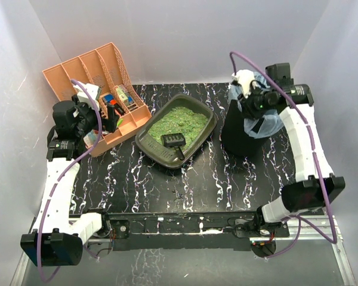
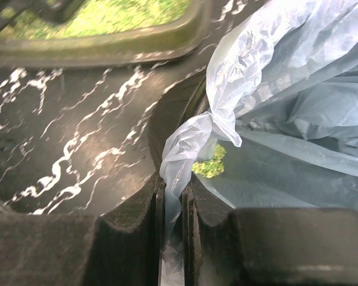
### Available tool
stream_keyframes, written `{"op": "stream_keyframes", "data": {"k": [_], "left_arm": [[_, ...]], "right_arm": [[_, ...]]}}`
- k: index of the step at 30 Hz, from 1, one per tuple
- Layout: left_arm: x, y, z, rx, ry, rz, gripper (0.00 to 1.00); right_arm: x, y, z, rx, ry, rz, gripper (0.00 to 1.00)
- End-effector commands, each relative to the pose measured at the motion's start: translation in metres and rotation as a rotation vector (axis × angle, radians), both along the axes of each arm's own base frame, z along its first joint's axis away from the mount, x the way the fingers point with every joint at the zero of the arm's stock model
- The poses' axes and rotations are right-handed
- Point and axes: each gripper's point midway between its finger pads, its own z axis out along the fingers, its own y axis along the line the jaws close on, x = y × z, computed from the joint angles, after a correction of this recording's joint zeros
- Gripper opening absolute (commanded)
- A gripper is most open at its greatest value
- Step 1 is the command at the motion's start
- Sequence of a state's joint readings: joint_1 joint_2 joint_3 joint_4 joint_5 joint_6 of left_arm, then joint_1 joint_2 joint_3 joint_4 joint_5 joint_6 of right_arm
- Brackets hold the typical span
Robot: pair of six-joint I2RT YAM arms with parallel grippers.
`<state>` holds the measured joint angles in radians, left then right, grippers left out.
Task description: Clean the litter box
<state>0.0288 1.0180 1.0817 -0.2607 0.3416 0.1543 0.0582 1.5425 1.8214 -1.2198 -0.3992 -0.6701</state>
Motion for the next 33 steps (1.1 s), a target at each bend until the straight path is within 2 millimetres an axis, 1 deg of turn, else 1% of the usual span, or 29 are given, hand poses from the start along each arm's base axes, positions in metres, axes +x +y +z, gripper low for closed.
{"op": "stream_keyframes", "data": {"k": [1,2,3,6,8,10,13,16,19,20,22,24,25,28,31,32,33], "left_arm": [[0.0,-0.008,0.004,-0.005,-0.011,-0.045,0.97],[0.001,-0.01,0.003,-0.003,-0.005,-0.051,0.97],[0.001,-0.012,0.002,0.001,0.0,-0.058,0.97],[0.002,-0.018,-0.001,0.015,0.013,-0.084,0.97],[0.003,-0.026,-0.005,0.026,0.026,-0.113,0.97],[0.005,-0.033,-0.012,0.019,0.053,-0.136,0.97],[0.011,-0.043,-0.026,0.0,0.1,-0.171,0.97],[0.018,-0.051,-0.042,0.0,0.146,-0.203,0.97],[0.025,-0.059,-0.059,0.007,0.186,-0.245,0.97],[0.029,-0.061,-0.065,0.014,0.197,-0.255,0.97],[0.035,-0.067,-0.075,0.037,0.213,-0.275,0.97],[0.04,-0.074,-0.082,0.053,0.227,-0.293,0.97],[0.044,-0.079,-0.091,0.058,0.254,-0.307,0.97],[0.056,-0.092,-0.107,0.072,0.299,-0.32,0.97],[0.068,-0.103,-0.122,0.047,0.342,-0.322,0.97],[0.073,-0.104,-0.127,0.041,0.352,-0.32,0.97],[0.076,-0.105,-0.132,0.036,0.366,-0.314,0.97]], "right_arm": [[-0.026,0.027,0.012,0.015,-0.084,0.037,0.15],[-0.031,0.029,0.009,-0.008,-0.09,0.023,0.16],[-0.037,0.034,0.007,-0.016,-0.095,0.028,0.16],[-0.05,0.034,0.002,-0.01,-0.097,0.025,0.17],[-0.056,0.033,-0.002,-0.016,-0.096,0.029,0.2],[-0.059,0.033,-0.004,-0.021,-0.098,0.028,0.25],[-0.062,0.035,-0.005,-0.019,-0.099,0.037,0.4],[-0.065,0.036,-0.005,-0.015,-0.102,0.047,0.58],[-0.065,0.036,-0.003,-0.012,-0.12,0.048,0.7],[-0.064,0.037,0.0,-0.009,-0.136,0.051,0.72],[-0.06,0.041,0.013,0.009,-0.19,0.056,0.74],[-0.05,0.047,0.033,0.04,-0.256,0.052,0.76],[-0.046,0.051,0.042,0.062,-0.284,0.054,0.77],[-0.034,0.066,0.07,0.123,-0.368,0.067,0.81],[-0.026,0.089,0.091,0.182,-0.429,0.114,0.85],[-0.026,0.1,0.095,0.203,-0.434,0.141,0.87],[-0.024,0.112,0.093,0.217,-0.419,0.168,0.87]]}}
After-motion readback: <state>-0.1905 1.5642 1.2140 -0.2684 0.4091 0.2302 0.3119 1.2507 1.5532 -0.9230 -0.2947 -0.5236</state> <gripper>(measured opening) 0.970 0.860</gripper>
